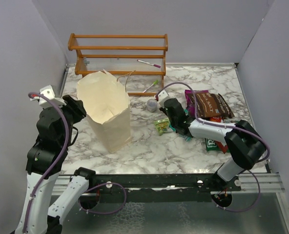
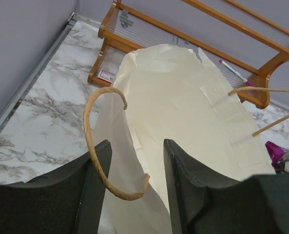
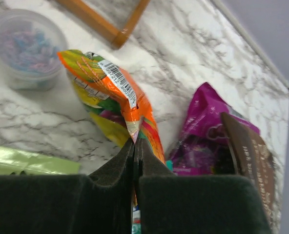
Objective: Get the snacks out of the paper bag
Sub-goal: Adjust the paper bag at the center of the board, then reset both arms
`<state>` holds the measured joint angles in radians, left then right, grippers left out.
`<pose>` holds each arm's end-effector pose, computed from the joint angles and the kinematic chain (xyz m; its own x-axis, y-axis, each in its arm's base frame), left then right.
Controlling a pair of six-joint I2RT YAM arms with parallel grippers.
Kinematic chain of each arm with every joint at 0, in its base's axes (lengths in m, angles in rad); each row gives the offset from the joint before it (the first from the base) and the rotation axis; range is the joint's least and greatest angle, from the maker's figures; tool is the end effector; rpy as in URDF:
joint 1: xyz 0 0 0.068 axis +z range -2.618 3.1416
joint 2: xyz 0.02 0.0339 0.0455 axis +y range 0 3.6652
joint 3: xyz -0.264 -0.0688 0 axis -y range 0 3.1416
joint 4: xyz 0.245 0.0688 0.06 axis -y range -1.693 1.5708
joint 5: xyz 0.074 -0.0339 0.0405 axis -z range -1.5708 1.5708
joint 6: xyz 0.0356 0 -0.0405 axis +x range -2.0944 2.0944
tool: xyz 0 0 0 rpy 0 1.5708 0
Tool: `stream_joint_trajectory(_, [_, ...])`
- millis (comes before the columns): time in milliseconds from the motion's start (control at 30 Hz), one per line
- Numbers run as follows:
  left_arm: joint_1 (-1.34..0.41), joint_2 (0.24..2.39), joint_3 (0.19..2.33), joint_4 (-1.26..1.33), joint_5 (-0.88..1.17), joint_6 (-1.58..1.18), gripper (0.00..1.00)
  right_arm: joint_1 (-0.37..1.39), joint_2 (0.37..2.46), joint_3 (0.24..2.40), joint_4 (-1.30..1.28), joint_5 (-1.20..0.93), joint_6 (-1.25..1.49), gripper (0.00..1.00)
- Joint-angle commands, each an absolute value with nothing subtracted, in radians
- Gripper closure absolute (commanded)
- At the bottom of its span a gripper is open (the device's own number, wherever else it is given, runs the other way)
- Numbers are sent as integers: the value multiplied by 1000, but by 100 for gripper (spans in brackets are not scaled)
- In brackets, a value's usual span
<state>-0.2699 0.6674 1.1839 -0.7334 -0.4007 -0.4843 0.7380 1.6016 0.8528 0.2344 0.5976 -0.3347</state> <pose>0.1004 -0.0134 0.4271 -0.1269 -0.4097 -0.9033 -0.2042 0.9020 -0.3804 0.2639 0.2129 0.2036 -0.2801 -0.6218 -0.7313 -0.3026 0.7802 -0.5474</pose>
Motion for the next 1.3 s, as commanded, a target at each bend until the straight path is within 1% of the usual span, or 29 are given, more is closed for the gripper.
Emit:
stream_joint_trajectory(0, [-268,620,1214,-737,-424,-463,45,744,1559,823,128,375,-161,99])
stream_joint_trajectory(67, [-268,613,1232,-733,-415,-457,36,744,1486,755,142,286,-83,97])
stream_joint_trajectory(100, [-268,614,1242,-731,-408,-452,32,744,1447,726,140,254,-52,92])
stream_joint_trajectory(133, [-268,616,1253,-729,-398,-447,28,744,1407,701,136,224,-26,84])
stream_joint_trajectory(233, [-268,625,1290,-727,-370,-430,18,744,1276,660,94,228,39,42])
stream_joint_trajectory(267, [-267,628,1301,-728,-365,-426,16,744,1226,664,67,241,59,31])
stream_joint_trajectory(300, [-267,632,1315,-729,-362,-422,14,744,1173,682,27,248,77,22])
stream_joint_trajectory(367, [-269,640,1344,-729,-358,-412,11,743,1047,737,-40,271,113,1])
stream_joint_trajectory(433, [-269,646,1380,-726,-355,-400,6,744,950,825,-115,333,212,1])
stream_joint_trajectory(500, [-269,649,1413,-717,-352,-381,1,743,869,929,-204,309,281,1])
stream_joint_trajectory(633, [-270,656,1486,-695,-354,-349,0,744,718,1082,-293,145,186,1])
stream_joint_trajectory(767, [-270,664,1567,-669,-343,-321,1,744,603,1194,-307,107,163,1])
stream_joint_trajectory(967, [-271,663,1612,-647,-337,-284,1,744,572,1363,-361,149,149,1])
stream_joint_trajectory(1267, [-280,651,1635,-627,-362,-231,1,744,564,1467,-455,353,137,1])
